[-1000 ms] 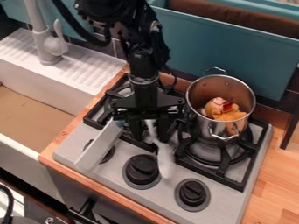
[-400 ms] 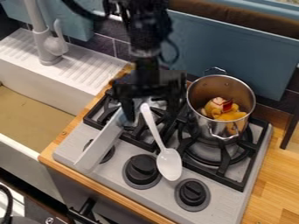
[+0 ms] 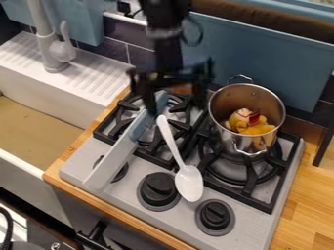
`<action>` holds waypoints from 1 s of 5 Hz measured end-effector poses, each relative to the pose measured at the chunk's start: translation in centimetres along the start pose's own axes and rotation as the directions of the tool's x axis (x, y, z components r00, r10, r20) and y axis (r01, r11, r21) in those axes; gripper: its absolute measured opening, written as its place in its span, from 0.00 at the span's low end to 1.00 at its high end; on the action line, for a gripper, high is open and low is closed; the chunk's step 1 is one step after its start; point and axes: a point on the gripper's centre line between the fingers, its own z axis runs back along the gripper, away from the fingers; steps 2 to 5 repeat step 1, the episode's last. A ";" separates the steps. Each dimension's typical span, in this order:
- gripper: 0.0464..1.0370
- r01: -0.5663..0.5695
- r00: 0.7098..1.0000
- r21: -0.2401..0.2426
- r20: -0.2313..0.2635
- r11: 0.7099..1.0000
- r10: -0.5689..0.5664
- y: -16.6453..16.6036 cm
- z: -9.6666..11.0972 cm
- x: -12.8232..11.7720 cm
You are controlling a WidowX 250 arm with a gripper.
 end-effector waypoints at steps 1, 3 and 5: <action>0.96 0.017 1.000 0.000 0.012 1.000 -0.017 -1.2 1.6 0.3; 0.96 0.017 1.000 0.000 0.012 1.000 -0.017 -1.2 1.6 0.3; 0.96 0.017 1.000 0.000 0.012 1.000 -0.017 -1.2 1.6 0.3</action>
